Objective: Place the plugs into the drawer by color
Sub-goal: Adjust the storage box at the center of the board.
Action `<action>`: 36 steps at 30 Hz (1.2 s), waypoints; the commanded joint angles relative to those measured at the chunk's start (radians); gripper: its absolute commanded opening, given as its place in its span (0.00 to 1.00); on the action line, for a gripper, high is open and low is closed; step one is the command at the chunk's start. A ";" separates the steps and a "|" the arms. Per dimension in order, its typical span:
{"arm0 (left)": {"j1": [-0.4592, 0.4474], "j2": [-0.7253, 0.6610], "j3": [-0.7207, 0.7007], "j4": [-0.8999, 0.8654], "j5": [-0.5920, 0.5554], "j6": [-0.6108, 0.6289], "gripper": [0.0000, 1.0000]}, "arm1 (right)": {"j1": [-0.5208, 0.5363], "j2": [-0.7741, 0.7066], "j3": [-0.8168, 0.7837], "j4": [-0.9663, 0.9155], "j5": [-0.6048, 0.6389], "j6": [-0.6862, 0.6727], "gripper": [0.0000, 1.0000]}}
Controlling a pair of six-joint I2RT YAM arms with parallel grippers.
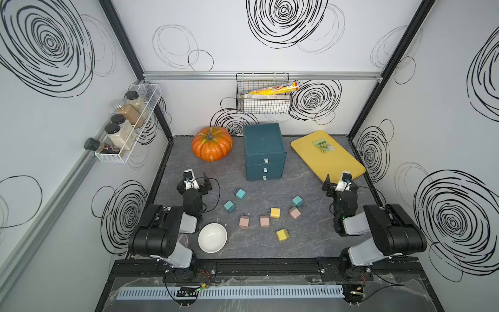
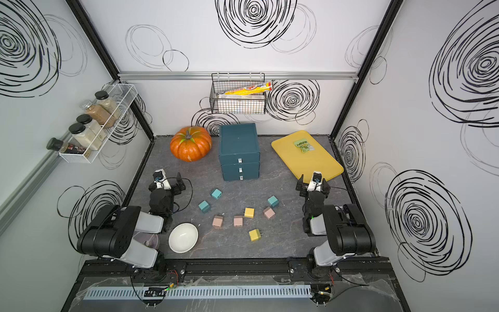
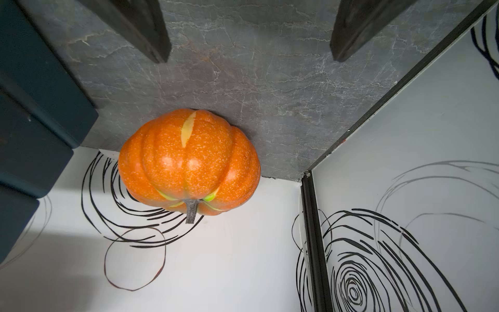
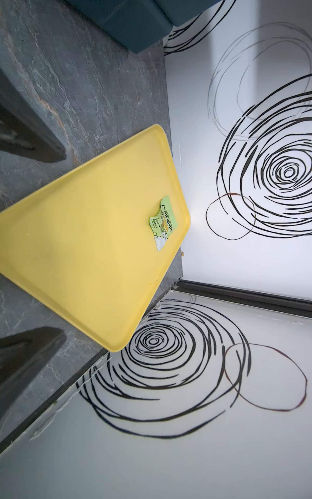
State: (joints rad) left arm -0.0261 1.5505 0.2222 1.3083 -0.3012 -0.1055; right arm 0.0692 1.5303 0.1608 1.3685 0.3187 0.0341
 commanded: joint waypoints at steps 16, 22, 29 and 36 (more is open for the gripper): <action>-0.003 0.003 -0.005 0.051 -0.012 -0.007 0.99 | 0.000 0.002 -0.004 0.027 0.004 0.003 1.00; -0.003 0.004 -0.005 0.052 -0.012 -0.007 0.99 | 0.000 0.002 -0.005 0.025 0.005 0.003 1.00; -0.011 -0.040 -0.042 0.094 -0.001 0.013 0.99 | 0.004 -0.024 -0.015 0.040 0.003 -0.009 1.00; -0.105 -0.417 0.110 -0.408 -0.179 -0.135 0.99 | 0.017 -0.343 0.235 -0.620 -0.224 0.024 1.00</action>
State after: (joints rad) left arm -0.1150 1.2282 0.2443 1.0847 -0.3794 -0.1223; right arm 0.0761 1.2400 0.2882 1.0168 0.2234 0.0284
